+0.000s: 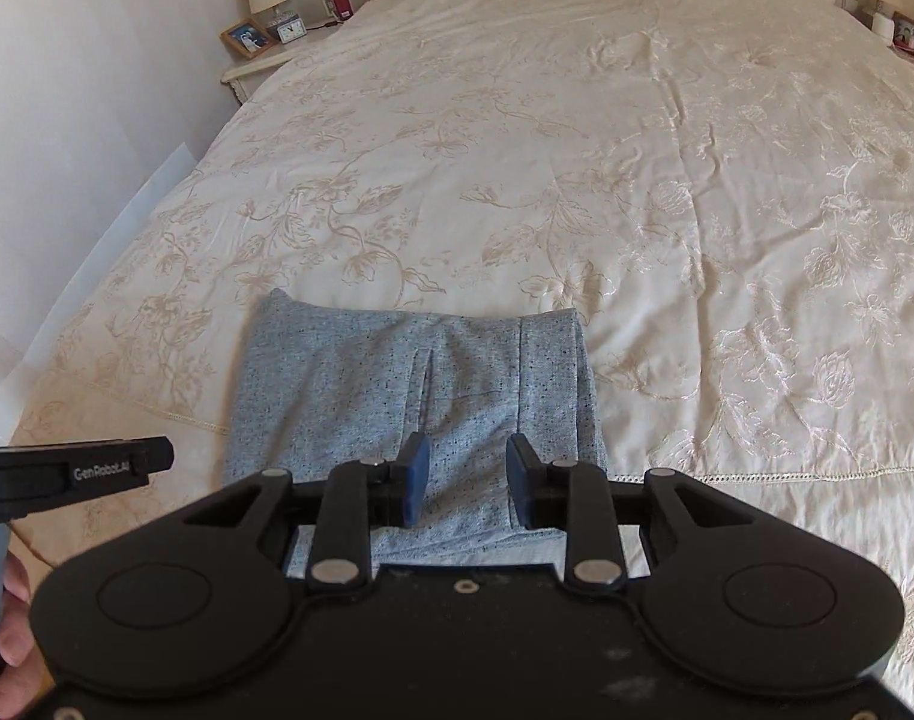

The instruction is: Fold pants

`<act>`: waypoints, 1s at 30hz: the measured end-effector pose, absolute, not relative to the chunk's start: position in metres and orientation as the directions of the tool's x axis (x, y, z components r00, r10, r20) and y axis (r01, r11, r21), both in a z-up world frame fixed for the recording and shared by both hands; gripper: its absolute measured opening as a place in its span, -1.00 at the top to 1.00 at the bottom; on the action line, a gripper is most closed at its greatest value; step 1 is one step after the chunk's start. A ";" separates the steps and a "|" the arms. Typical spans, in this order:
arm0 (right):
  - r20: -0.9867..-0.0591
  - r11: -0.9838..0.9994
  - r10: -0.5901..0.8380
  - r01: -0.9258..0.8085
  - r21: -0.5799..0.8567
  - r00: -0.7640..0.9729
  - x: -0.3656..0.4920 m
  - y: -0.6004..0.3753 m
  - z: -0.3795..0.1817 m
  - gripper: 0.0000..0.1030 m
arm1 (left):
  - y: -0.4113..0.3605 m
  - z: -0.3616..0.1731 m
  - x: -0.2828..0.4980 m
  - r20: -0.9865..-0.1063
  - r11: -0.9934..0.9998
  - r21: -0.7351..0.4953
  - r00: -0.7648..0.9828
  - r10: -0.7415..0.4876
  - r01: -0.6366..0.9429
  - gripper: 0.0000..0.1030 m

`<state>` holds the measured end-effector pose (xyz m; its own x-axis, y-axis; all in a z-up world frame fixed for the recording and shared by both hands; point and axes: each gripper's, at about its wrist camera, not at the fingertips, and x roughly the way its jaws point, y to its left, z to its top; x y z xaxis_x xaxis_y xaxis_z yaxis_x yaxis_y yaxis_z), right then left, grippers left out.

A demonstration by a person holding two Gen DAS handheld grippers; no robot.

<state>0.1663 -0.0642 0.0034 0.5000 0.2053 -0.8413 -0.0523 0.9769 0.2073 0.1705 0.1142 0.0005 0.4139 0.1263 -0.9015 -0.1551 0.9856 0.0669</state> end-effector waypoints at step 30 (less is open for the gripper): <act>-0.828 0.974 0.213 -0.051 0.219 0.519 0.121 -0.068 0.036 0.37 | 0.105 0.017 0.137 -0.900 0.986 0.065 0.417 0.123 -0.152 0.22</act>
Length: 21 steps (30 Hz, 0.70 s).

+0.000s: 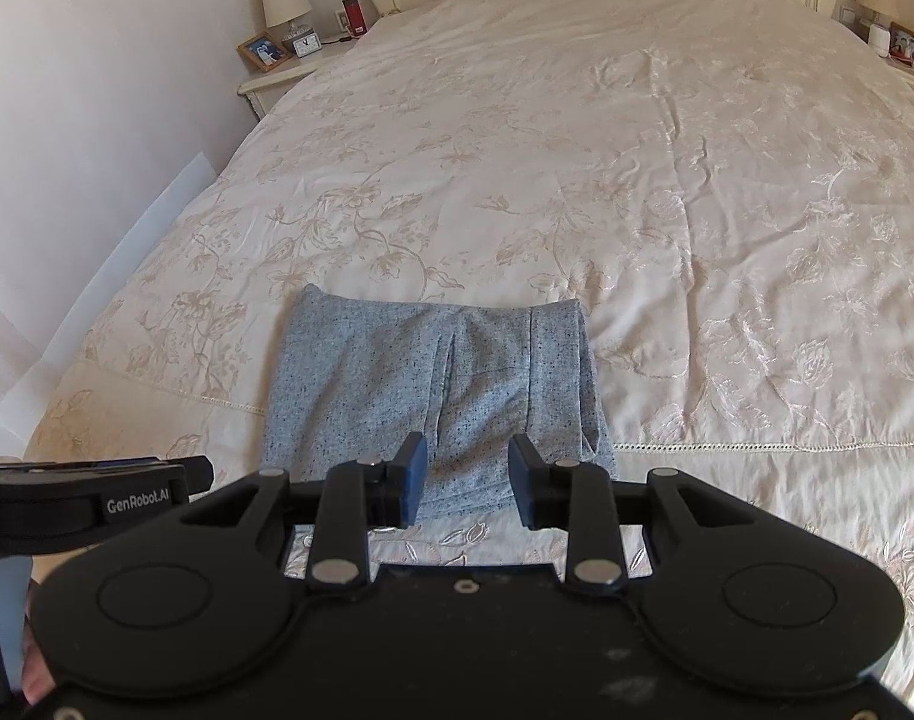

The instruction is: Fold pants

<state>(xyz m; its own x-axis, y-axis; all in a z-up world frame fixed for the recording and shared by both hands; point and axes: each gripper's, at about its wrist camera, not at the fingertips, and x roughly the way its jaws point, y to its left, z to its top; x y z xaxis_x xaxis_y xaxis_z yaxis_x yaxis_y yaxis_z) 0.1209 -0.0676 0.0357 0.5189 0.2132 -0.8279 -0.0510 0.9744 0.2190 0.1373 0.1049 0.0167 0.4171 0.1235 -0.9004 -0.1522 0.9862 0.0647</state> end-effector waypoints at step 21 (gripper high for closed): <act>-0.833 0.973 0.221 -0.053 0.226 0.507 0.119 -0.067 0.035 0.36 | 0.104 0.015 0.139 -0.904 0.987 0.077 0.406 0.129 -0.143 0.21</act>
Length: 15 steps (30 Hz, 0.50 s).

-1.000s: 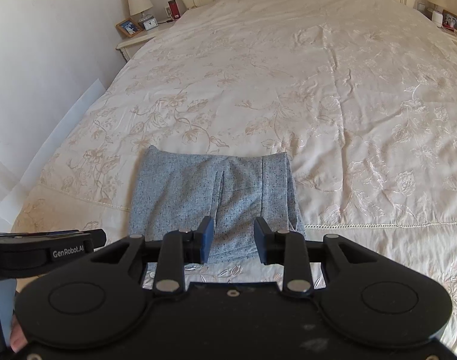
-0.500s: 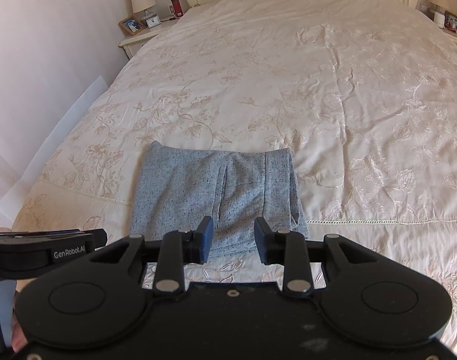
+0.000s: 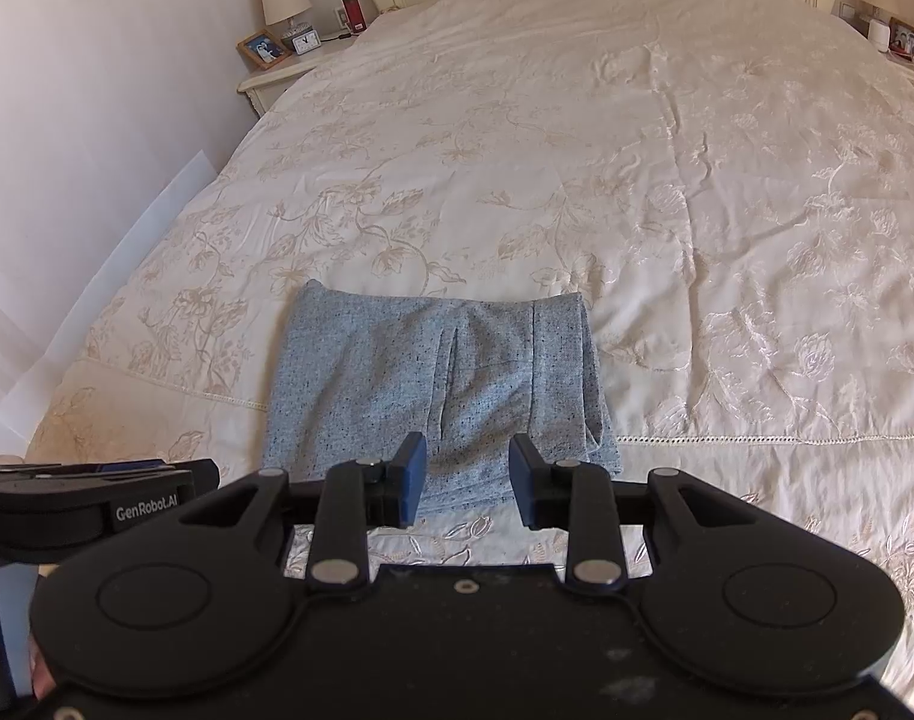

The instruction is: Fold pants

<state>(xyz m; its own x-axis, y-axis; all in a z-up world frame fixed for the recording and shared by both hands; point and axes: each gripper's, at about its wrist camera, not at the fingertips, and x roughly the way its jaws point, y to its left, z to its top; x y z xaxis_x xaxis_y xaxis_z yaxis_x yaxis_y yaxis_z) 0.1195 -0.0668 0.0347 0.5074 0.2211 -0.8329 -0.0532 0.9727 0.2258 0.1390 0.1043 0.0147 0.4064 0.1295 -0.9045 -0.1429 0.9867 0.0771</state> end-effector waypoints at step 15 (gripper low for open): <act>-0.837 0.972 0.226 -0.057 0.228 0.498 0.120 -0.067 0.031 0.36 | 0.103 0.013 0.138 -0.907 0.986 0.077 0.401 0.130 -0.144 0.21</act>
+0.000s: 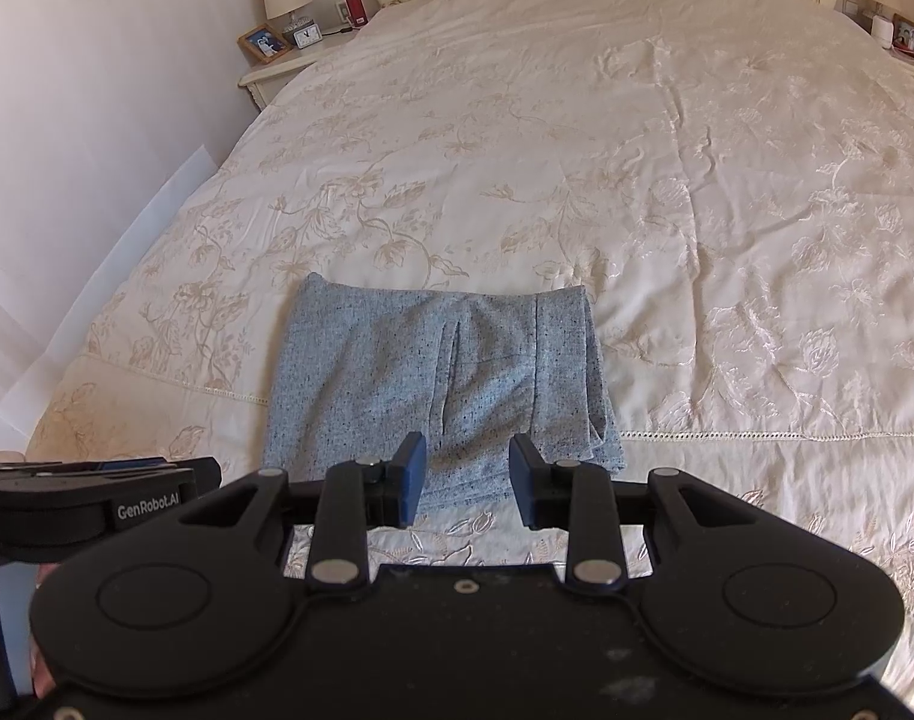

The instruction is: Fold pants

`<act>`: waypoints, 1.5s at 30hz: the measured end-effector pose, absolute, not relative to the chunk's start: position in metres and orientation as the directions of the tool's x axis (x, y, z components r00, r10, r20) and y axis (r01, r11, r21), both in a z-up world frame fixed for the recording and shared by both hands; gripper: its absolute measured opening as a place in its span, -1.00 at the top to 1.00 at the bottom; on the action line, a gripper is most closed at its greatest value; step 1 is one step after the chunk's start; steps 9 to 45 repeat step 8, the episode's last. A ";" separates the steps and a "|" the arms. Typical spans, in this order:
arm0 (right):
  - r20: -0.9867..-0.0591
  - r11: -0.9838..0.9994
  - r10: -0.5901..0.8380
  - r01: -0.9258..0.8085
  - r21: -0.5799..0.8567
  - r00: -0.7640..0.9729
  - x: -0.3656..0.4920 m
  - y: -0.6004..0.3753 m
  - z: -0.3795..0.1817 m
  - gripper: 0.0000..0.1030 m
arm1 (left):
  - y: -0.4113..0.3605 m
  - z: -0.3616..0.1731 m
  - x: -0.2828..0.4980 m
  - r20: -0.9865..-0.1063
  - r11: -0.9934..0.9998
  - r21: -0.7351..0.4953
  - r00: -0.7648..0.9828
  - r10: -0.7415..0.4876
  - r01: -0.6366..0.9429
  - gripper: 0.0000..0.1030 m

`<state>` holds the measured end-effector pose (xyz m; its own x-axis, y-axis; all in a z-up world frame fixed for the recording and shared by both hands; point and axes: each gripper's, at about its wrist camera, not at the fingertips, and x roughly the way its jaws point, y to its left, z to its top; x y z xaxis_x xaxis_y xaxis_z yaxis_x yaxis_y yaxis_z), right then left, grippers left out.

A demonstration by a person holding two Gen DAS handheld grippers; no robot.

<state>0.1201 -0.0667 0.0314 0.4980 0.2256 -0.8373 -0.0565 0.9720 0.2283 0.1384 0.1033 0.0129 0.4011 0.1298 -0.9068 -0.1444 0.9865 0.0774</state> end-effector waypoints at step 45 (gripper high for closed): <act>-0.839 0.972 0.225 -0.057 0.228 0.495 0.120 -0.067 0.030 0.36 | 0.105 0.012 0.139 -0.903 0.988 0.082 0.409 0.130 -0.132 0.21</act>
